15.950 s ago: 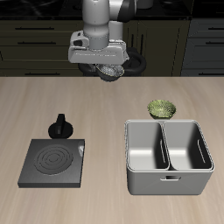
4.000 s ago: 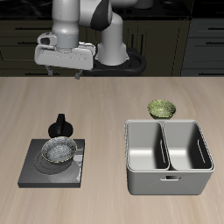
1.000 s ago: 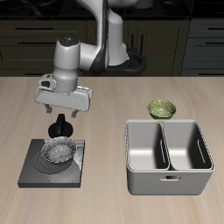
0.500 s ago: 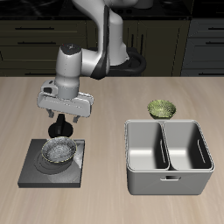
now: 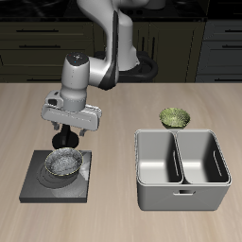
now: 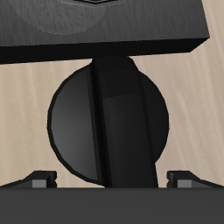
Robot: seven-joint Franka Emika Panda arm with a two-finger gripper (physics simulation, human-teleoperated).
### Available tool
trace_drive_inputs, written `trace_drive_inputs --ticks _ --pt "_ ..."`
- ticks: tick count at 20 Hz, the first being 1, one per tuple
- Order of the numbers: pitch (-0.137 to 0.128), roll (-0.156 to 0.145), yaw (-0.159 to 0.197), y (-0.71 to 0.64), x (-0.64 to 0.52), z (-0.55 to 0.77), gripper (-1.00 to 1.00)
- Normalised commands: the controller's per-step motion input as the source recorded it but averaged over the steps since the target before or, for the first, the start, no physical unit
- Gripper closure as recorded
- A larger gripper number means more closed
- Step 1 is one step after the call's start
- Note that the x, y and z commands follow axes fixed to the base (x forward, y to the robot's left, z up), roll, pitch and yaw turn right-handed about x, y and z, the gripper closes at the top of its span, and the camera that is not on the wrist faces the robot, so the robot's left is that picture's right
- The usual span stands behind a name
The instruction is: Place the black bowl on the flat stove and turn on the flat stove
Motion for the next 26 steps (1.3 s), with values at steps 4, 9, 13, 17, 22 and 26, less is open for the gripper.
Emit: trace_drive_inputs --ticks 4,9,13,17,22,26 --pt "0.000 0.023 -0.016 -0.05 -0.11 -0.05 1.00" --pt "-0.012 -0.004 0.005 -0.15 -0.09 0.09 1.00" --pt "-0.010 -0.003 0.029 -0.20 -0.04 0.14 1.00" --pt "-0.014 -0.006 0.026 -0.18 -0.04 0.19 1.00" --pt "-0.007 -0.005 0.043 -0.19 -0.02 0.24 1.00" --pt "-0.003 -0.030 0.043 -0.24 -0.05 0.13 1.00"
